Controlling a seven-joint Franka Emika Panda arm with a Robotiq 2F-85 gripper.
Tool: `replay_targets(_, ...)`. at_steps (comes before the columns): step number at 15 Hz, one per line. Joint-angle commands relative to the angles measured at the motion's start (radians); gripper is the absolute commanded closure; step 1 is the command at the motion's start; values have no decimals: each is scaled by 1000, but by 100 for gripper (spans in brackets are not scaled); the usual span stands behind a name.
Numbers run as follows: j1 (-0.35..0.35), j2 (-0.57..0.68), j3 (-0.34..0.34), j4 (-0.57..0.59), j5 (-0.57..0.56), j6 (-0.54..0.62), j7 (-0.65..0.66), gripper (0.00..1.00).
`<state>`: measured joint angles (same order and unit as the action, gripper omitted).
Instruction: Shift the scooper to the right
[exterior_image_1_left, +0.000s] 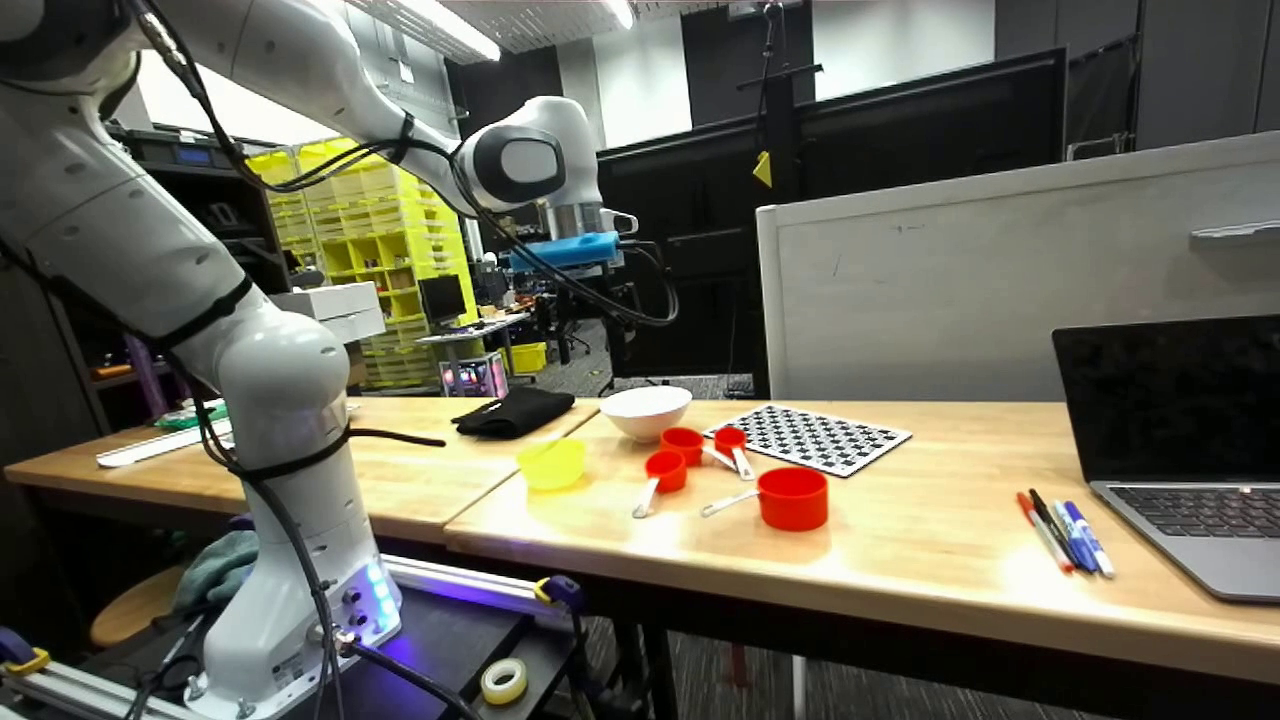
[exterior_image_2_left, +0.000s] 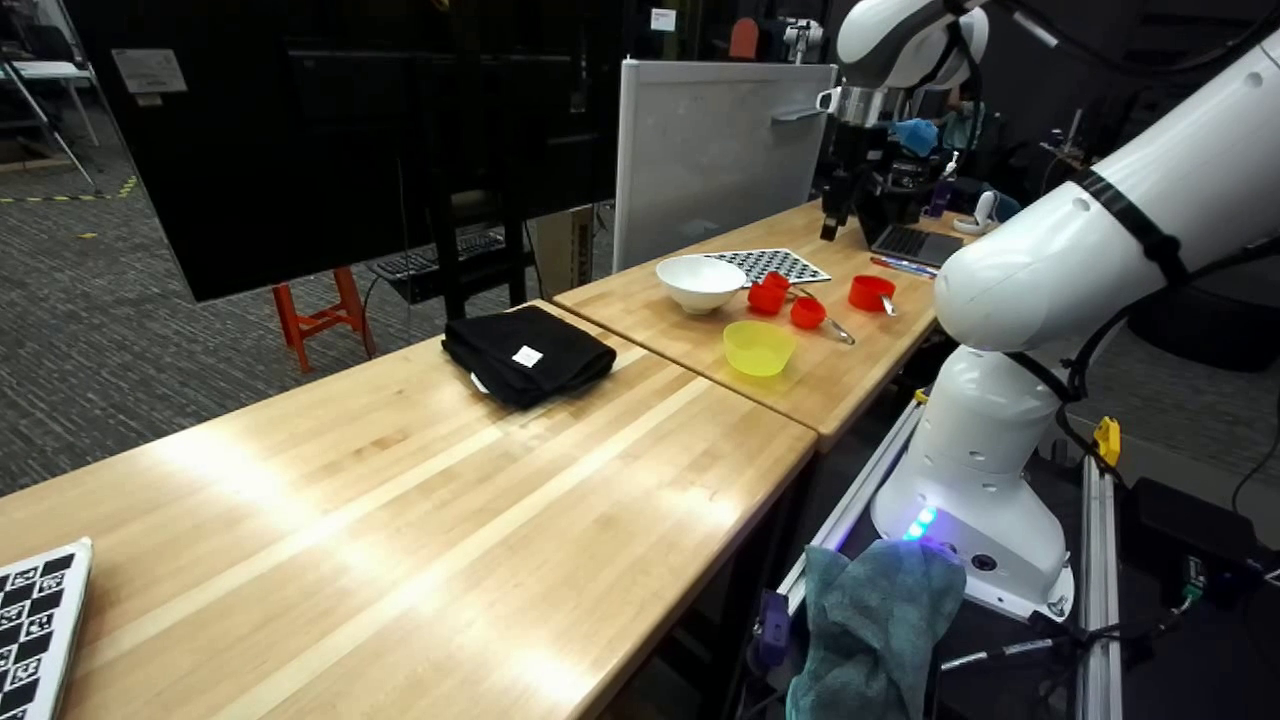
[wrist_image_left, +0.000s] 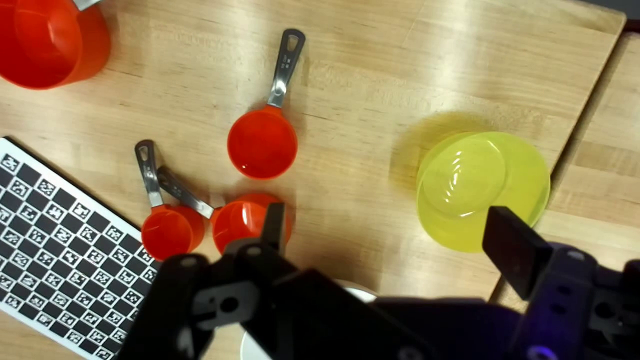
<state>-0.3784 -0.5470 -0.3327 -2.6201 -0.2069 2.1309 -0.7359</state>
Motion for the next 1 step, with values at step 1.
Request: replay_targets(1, 27, -5, -25, 3, -16, -7, 13, 0)
